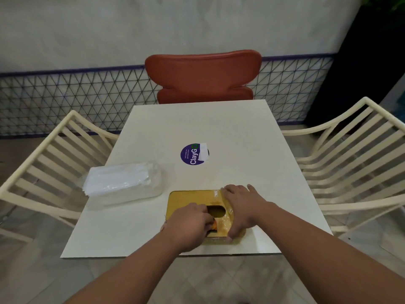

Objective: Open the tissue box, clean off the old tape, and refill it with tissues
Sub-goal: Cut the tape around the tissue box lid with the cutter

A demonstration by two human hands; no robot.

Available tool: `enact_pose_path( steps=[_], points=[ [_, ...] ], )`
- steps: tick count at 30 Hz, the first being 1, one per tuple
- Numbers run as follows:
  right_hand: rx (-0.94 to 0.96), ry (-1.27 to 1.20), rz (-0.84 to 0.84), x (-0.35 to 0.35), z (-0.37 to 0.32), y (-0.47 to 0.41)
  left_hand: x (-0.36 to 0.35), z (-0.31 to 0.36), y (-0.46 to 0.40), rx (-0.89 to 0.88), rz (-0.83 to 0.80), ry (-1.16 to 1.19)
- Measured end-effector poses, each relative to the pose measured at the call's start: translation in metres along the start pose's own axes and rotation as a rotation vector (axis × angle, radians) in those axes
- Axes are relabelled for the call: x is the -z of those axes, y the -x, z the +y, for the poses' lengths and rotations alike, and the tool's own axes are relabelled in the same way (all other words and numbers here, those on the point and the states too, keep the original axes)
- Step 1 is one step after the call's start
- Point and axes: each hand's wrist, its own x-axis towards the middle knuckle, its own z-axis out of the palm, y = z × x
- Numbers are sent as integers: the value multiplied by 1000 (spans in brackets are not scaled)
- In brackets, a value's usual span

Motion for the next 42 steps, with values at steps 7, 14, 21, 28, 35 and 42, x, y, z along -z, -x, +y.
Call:
enact_pose_path(
  steps=[7,14,21,28,35,42],
  points=[
    [-17,-28,10,-1,-1,0,4,-4,-9,-35,20,12],
    [-17,-30,13,0,-1,0,-1,-6,-5,-127,-11,-2],
    [-20,-38,25,-2,-1,0,-4,12,-8,-176,13,-28],
    [-22,-39,17,-3,0,0,1,11,-20,-113,33,-21],
    [-16,-55,16,-1,0,1,2,-1,-16,-111,3,8],
    [-4,-54,25,-2,2,1,3,0,-6,-161,-31,18]
  ],
)
